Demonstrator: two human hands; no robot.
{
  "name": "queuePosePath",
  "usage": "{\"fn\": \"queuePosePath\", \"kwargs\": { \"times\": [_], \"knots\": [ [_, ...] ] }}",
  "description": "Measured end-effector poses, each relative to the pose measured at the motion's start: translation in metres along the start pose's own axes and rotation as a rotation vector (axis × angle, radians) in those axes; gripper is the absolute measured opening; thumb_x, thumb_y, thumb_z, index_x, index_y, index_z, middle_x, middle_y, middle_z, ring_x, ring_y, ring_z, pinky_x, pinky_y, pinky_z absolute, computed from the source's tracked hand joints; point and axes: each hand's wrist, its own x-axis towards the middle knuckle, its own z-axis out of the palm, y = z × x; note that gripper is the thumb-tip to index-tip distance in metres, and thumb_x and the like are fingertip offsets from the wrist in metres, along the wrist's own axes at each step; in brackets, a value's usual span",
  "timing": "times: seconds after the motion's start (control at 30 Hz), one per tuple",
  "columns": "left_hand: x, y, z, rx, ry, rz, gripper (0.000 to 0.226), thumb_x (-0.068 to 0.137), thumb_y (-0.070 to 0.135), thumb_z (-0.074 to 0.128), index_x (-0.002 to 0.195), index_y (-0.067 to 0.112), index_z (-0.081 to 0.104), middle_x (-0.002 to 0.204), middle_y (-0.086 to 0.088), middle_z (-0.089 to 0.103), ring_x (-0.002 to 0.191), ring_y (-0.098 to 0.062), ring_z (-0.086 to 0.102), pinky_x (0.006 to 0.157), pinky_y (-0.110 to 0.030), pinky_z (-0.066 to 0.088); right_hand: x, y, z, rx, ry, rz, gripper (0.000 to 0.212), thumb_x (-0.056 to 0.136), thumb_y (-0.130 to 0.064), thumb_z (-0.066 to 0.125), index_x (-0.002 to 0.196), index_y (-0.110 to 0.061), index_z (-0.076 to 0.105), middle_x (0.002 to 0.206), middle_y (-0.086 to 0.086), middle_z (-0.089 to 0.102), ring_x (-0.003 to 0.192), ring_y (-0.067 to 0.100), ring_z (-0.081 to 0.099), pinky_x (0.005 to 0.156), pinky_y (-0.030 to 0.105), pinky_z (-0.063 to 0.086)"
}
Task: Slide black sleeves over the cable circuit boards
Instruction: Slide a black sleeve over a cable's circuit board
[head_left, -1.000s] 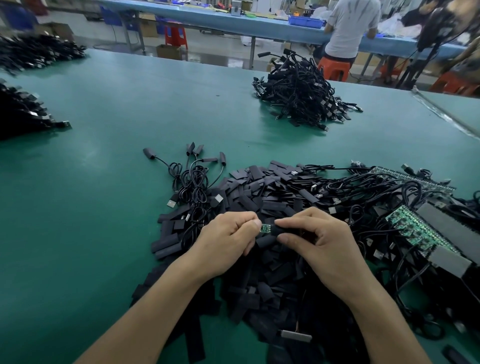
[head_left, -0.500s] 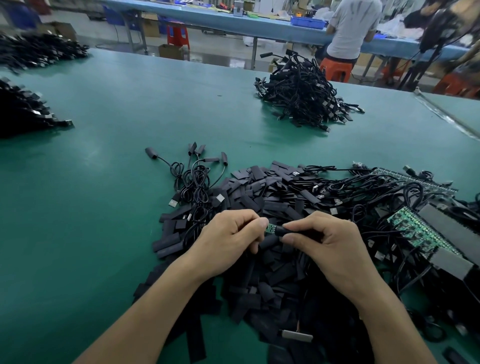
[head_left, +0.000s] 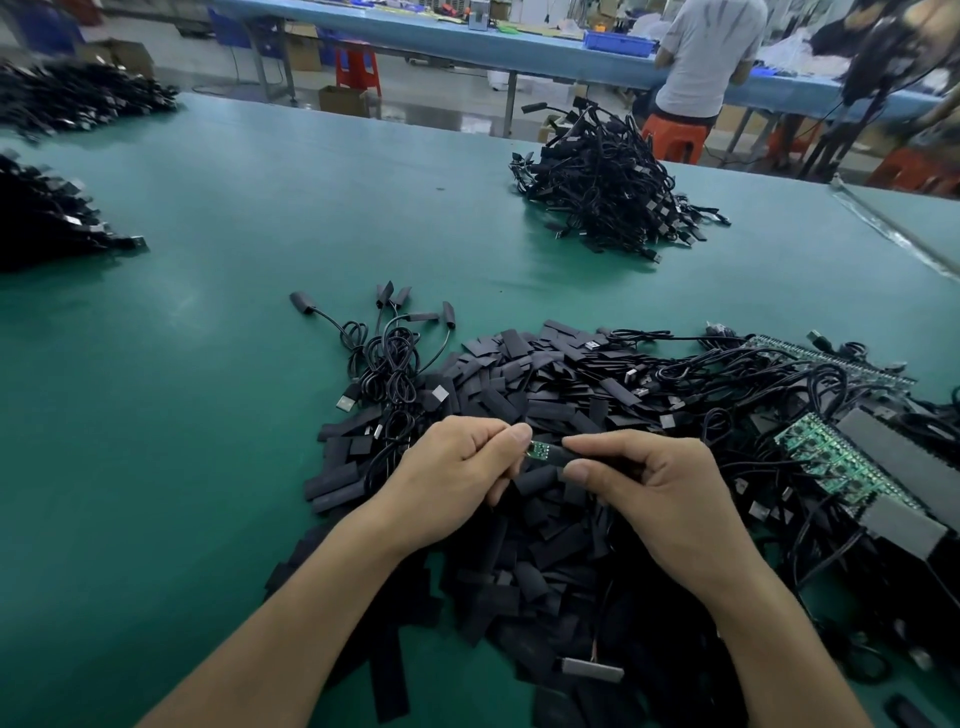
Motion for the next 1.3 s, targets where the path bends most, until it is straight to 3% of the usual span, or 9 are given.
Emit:
{"fn": "queuePosePath", "kwargs": {
  "times": [0.17,0.27,0.33,0.47,0.53,0.67,0.83,0.97,1.3],
  "knots": [
    [-0.0011,0.0001,0.0001,0.038,-0.055,-0.034,0.045,0.094,0.058,0.04,0.065,0.027,0.057,0.05,0.011,0.053,0.046,-0.004,0.042,0.056,-0.025,0.035,-0.0003,0.0011,0.0081,-0.066,0.062,-0.038,0.028,0.072,-0.044,0.074,0.1,-0.04,0.073,0.087,-0.022,0.072,0.081,0.002,0.069,0.073,0.014,0.052],
    [-0.0013,-0.0008,0.0004,0.044,-0.061,-0.049,0.042,0.091,0.061,0.041,0.069,0.031,0.062,0.052,0.012,0.054,0.048,-0.003,0.044,0.058,-0.026,0.035,-0.0014,0.0007,0.0093,-0.074,0.025,-0.052,0.029,0.071,-0.046,0.075,0.098,-0.036,0.074,0.089,-0.017,0.073,0.085,0.008,0.071,0.076,0.027,0.056],
    [-0.0013,-0.002,0.0014,0.05,-0.047,-0.04,0.035,0.094,0.056,0.046,0.074,0.035,0.065,0.054,0.013,0.057,0.048,-0.001,0.046,0.057,-0.024,0.036,-0.0017,0.0008,0.0096,-0.096,0.028,-0.071,0.029,0.072,-0.044,0.075,0.098,-0.031,0.076,0.089,-0.016,0.074,0.086,0.008,0.071,0.076,0.029,0.057],
    [-0.0027,-0.0012,0.0003,-0.095,0.061,0.011,0.004,0.093,0.034,0.068,0.092,0.031,0.069,0.069,0.005,0.067,0.056,-0.008,0.062,0.057,-0.02,0.049,-0.0022,-0.0002,0.0103,-0.121,0.097,-0.12,0.024,0.072,-0.039,0.075,0.095,-0.032,0.076,0.084,-0.021,0.072,0.075,0.002,0.07,0.068,0.016,0.053],
    [-0.0042,-0.0009,-0.0013,-0.145,0.138,0.036,0.01,0.085,0.026,0.075,0.093,0.026,0.069,0.077,0.002,0.07,0.062,-0.014,0.066,0.061,-0.025,0.054,-0.0021,-0.0009,0.0107,-0.114,0.128,-0.135,0.021,0.072,-0.038,0.075,0.092,-0.033,0.075,0.08,-0.021,0.072,0.067,0.002,0.069,0.063,0.011,0.05],
    [-0.0051,0.0014,-0.0001,-0.116,0.226,0.099,0.012,0.084,0.013,0.08,0.089,0.023,0.075,0.076,0.005,0.074,0.065,-0.01,0.067,0.059,-0.015,0.049,-0.0013,-0.0009,0.0096,-0.113,0.165,-0.17,0.016,0.073,-0.035,0.076,0.088,-0.037,0.074,0.077,-0.021,0.072,0.062,0.003,0.068,0.06,0.009,0.047],
    [-0.0037,0.0006,0.0006,-0.145,0.24,0.093,0.016,0.082,0.009,0.081,0.092,0.021,0.079,0.082,0.005,0.077,0.075,-0.014,0.073,0.072,-0.026,0.059,-0.0014,-0.0004,0.0084,-0.136,0.165,-0.199,0.022,0.073,-0.036,0.076,0.094,-0.04,0.071,0.085,-0.023,0.072,0.078,-0.002,0.069,0.069,0.009,0.049],
    [-0.0021,-0.0017,0.0003,-0.148,0.22,0.087,0.018,0.082,0.008,0.081,0.091,0.023,0.079,0.082,0.007,0.078,0.076,-0.013,0.074,0.074,-0.025,0.059,-0.0015,-0.0022,0.0092,-0.217,0.149,-0.243,0.028,0.075,-0.036,0.074,0.103,-0.032,0.07,0.09,-0.026,0.067,0.087,-0.005,0.066,0.077,0.009,0.049],
    [-0.0005,-0.004,-0.0021,-0.181,0.174,0.059,0.018,0.082,0.009,0.08,0.09,0.025,0.08,0.082,0.006,0.078,0.077,-0.014,0.074,0.074,-0.026,0.059,-0.0017,-0.0049,0.0082,-0.311,0.14,-0.273,0.027,0.076,-0.034,0.073,0.096,-0.016,0.078,0.084,-0.023,0.067,0.083,-0.003,0.066,0.072,0.011,0.05]
  ]
}}
